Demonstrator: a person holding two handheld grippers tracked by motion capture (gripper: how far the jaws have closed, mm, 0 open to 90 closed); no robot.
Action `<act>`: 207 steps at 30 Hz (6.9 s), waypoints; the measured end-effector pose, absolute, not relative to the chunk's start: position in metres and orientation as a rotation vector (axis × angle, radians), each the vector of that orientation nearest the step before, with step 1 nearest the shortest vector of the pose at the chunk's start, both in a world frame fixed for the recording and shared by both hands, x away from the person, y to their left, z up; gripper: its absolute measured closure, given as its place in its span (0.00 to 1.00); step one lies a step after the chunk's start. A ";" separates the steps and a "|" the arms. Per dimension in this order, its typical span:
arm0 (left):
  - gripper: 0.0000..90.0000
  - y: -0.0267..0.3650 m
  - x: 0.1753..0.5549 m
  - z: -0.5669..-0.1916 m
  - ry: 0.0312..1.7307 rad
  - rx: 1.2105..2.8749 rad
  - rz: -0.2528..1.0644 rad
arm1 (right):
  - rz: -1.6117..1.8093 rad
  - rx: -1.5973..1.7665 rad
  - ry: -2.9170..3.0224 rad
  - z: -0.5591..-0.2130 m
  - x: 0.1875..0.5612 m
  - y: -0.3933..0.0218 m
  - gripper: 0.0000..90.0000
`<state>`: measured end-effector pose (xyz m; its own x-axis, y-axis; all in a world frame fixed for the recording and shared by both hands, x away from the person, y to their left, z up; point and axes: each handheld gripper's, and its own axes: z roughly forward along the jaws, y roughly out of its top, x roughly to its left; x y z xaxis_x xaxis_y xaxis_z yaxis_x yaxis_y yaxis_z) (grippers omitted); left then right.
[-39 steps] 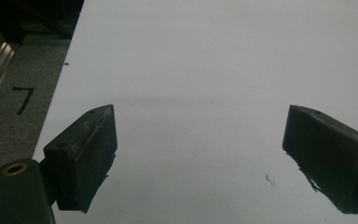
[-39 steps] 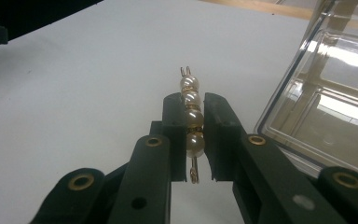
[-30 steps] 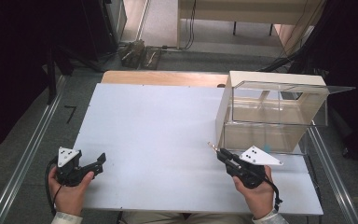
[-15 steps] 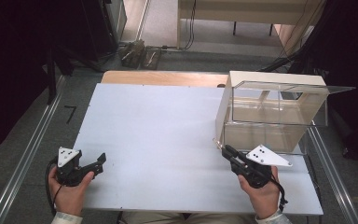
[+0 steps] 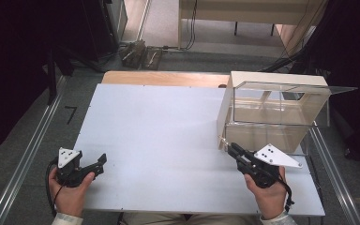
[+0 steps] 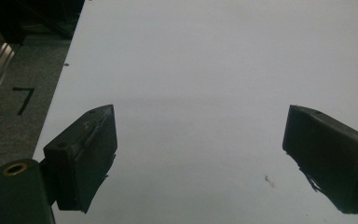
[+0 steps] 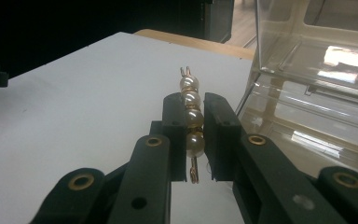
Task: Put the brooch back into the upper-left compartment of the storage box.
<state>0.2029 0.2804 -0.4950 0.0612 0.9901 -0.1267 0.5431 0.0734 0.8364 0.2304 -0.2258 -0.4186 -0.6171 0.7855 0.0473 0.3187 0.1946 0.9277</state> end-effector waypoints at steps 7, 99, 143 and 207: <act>0.11 0.281 0.203 -0.495 1.581 1.569 0.733 | 1.423 1.029 2.013 -0.414 0.229 -0.228 0.86; 0.11 0.279 0.204 -0.496 1.579 1.573 0.731 | 1.478 1.040 1.776 -0.363 0.257 -0.255 0.86; 0.11 0.279 0.204 -0.496 1.578 1.573 0.721 | 1.493 1.108 1.749 -0.363 0.293 -0.263 0.61; 0.11 0.279 0.203 -0.494 1.571 1.567 0.732 | 1.389 1.037 1.755 -0.375 0.247 -0.271 0.14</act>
